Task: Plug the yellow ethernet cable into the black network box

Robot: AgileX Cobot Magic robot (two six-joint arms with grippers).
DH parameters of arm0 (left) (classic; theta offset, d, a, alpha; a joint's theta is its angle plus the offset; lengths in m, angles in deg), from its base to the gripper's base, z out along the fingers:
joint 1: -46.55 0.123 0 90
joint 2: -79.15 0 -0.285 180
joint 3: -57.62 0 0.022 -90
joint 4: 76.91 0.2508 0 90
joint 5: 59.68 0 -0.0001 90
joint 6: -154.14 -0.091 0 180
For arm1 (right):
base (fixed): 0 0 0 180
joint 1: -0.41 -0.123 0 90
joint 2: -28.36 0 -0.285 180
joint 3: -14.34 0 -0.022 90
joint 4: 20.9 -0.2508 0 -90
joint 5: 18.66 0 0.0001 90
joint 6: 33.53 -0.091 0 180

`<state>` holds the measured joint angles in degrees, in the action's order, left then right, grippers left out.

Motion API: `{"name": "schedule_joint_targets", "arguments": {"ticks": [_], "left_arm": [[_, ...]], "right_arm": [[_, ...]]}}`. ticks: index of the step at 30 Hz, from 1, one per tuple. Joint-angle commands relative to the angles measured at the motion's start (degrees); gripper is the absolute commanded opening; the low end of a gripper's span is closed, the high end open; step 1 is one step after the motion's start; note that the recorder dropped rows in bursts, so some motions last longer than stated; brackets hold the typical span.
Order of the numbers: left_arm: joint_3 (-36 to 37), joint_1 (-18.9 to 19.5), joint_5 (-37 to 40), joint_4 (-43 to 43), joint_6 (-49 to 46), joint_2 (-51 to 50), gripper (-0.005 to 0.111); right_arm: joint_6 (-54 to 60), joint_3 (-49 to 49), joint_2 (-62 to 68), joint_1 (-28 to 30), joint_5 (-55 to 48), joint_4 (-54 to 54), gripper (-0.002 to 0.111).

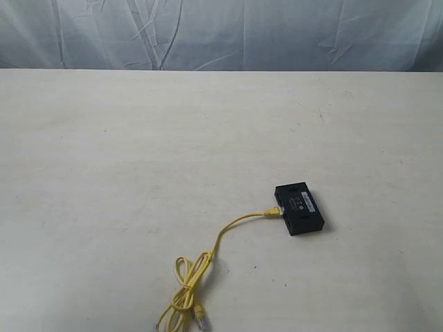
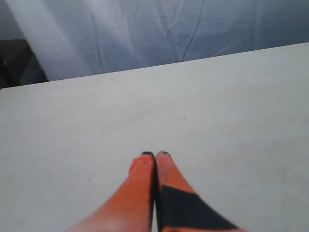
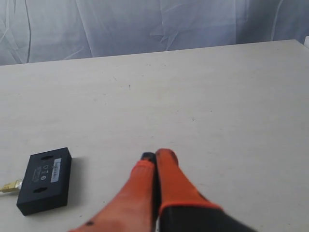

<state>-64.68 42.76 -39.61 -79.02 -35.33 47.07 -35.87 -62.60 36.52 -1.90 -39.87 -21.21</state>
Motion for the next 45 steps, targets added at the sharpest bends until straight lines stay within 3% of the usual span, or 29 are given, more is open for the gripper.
{"name": "schedule_joint_targets", "arguments": {"ticks": [1, 5, 8, 20, 24, 28, 45], "left_arm": [[10.8, 1.4, -7.2, 5.3, 0.1, 9.2, 0.000], [18.7, 1.4, -7.8, 6.2, 0.1, 18.5, 0.000], [19.5, 1.4, -7.0, 5.1, 0.1, 24.1, 0.000], [19.5, 1.4, -6.3, 4.9, 0.4, 24.3, 0.000], [19.5, 1.4, -6.7, -2.4, 1.1, 24.3, 0.000], [19.5, 1.4, -6.8, -1.8, 9.1, 24.3, 0.000], [19.5, 1.4, -6.8, 0.5, 9.5, 24.3, 0.000]], "right_arm": [[0.1, -0.3, -0.4, 0.0, 0.4, -0.2, -0.001], [0.1, -0.3, -0.4, 0.0, 0.4, -0.2, -0.001], [0.1, -0.3, -0.4, 0.0, 0.4, -0.2, -0.001], [0.0, -0.3, -0.4, 0.0, 0.4, -0.2, -0.001], [0.0, -0.3, -0.4, 0.0, 0.4, -0.2, -0.001], [0.0, -0.3, -0.4, 0.0, 0.3, -0.1, -0.001], [-0.1, -0.3, -0.4, 0.0, 0.3, -0.2, -0.001]]}}
